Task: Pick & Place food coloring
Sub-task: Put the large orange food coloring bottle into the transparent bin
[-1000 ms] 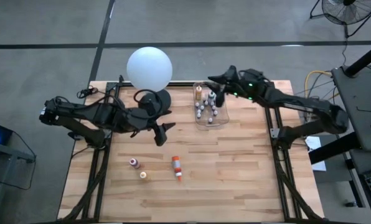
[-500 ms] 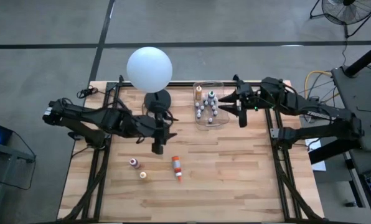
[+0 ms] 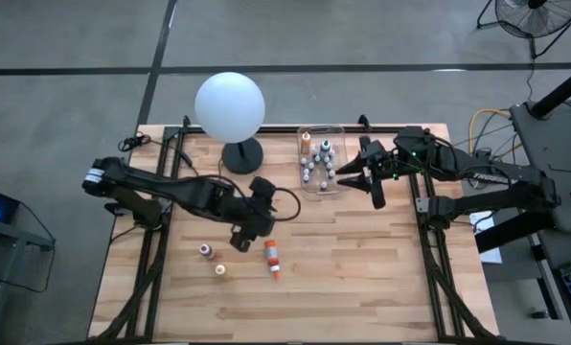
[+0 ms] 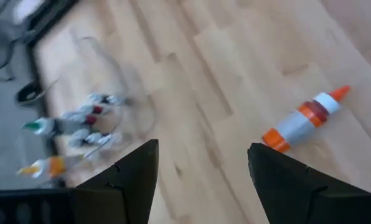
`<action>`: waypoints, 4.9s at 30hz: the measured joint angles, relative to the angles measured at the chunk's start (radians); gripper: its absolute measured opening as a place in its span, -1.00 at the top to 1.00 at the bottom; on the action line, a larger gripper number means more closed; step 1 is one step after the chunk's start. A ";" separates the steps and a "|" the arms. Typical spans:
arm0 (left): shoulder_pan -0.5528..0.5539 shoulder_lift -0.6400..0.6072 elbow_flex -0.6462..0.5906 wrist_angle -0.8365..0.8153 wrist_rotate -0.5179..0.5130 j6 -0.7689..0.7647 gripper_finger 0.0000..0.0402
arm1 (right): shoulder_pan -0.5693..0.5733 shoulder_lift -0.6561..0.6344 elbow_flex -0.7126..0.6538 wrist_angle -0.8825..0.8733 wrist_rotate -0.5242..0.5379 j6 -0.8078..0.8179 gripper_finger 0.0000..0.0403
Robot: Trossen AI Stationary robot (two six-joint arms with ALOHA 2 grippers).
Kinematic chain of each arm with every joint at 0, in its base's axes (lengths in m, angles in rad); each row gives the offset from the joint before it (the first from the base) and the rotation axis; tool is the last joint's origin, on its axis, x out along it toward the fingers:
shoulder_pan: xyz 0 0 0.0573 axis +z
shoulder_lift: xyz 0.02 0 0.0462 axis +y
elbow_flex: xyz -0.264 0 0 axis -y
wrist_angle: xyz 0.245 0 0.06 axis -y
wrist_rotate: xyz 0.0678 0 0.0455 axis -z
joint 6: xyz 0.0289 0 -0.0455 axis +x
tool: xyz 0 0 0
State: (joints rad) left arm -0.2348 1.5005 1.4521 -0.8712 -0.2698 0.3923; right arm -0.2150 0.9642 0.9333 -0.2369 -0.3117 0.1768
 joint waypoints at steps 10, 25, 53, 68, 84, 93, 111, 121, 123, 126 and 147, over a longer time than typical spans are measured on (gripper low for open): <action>0.017 0.094 0.001 -0.004 0.125 0.206 -0.08 | 0.023 0.000 0.000 -0.003 -0.015 0.005 0.36; 0.024 0.261 0.001 -0.066 0.199 0.345 0.17 | 0.023 -0.021 0.000 -0.016 -0.002 -0.005 0.41; 0.027 0.376 -0.013 0.020 0.336 0.486 -0.19 | 0.023 -0.019 -0.005 -0.052 -0.010 -0.050 0.41; 0.030 0.376 -0.151 0.176 0.344 0.539 -0.18 | 0.023 -0.017 -0.005 -0.051 -0.010 -0.056 0.41; 0.039 0.375 -0.243 0.279 0.361 0.537 -0.18 | 0.023 -0.016 -0.005 -0.035 -0.008 -0.061 0.41; 0.039 0.375 -0.245 0.281 0.384 0.530 0.06 | 0.023 -0.016 -0.005 -0.035 -0.003 -0.066 0.41; 0.039 0.375 -0.184 0.388 0.380 0.218 0.59 | 0.023 -0.016 0.001 -0.007 0.023 0.004 0.41; 0.042 0.375 -0.014 0.389 0.316 -0.009 0.60 | 0.023 -0.028 0.128 -0.009 0.019 -0.053 0.41; 0.045 0.375 0.018 0.386 0.301 -0.063 0.60 | 0.023 -0.029 0.176 -0.018 0.019 -0.078 0.41; 0.050 0.375 0.064 0.386 0.272 -0.136 0.60 | 0.022 -0.029 0.246 -0.039 0.028 -0.110 0.41; 0.080 0.355 0.233 0.464 0.057 -0.542 0.60 | 0.019 -0.056 0.447 -0.262 0.378 -0.177 0.40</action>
State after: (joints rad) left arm -0.1543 1.8554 1.6853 -0.4069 -0.2128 -0.1499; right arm -0.1963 0.9081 1.3808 -0.4993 0.0660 -0.0002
